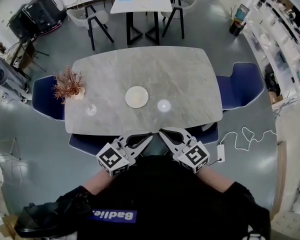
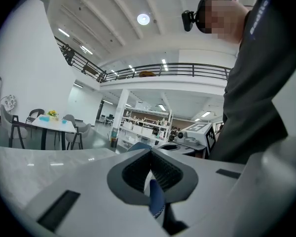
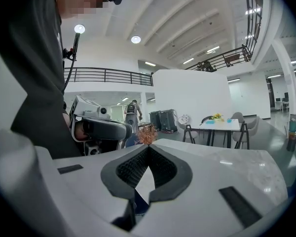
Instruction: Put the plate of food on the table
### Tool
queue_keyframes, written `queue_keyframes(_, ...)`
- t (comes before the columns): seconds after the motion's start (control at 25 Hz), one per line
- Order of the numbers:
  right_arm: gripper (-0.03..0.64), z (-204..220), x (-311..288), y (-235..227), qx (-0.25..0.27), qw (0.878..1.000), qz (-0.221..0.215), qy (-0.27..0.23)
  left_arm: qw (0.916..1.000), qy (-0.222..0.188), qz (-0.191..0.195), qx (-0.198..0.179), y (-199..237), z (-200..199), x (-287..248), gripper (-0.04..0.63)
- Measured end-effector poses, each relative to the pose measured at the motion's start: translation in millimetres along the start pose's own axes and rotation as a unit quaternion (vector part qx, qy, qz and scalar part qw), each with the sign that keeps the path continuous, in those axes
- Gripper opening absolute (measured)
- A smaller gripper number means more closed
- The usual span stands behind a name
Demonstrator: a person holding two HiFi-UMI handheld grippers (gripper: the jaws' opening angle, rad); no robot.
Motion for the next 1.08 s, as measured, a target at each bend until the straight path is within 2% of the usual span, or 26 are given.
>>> queue_keyframes(0.32,0.011,0.2,0.9,-1.6,0.004,1.0,-0.003,-0.004,0.9997,0.013,-0.014,0.014,3.0,-2.3,-2.3,0.008)
queue_keyframes(0.6,0.011,5.1,1.4,-6.2,0.011,1.0,-0.002,-0.02,0.9997,0.003,-0.012,0.021,4.7,2.7,-3.1,0.008)
queue_keyframes(0.88,0.011,3.5,3.4,-4.5,0.008,1.0,0.0,-0.011,0.9998,0.004,-0.009,0.015,3.7,4.1,-4.1,0.008)
queue_keyframes(1.08,0.011,6.7,4.4,-6.7,0.012,1.0,0.0,-0.024,0.9999,0.004,-0.01,0.012,3.2,4.8,-4.6,0.008)
Point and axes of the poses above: the fingertips, and each gripper's own axes: x backward along the fingers, y to its left, z out of its underside, the point moved 7 cm from there along x, backward along the fingers, and after that the axes turned 1 degree about x, right-handed, at the moved point
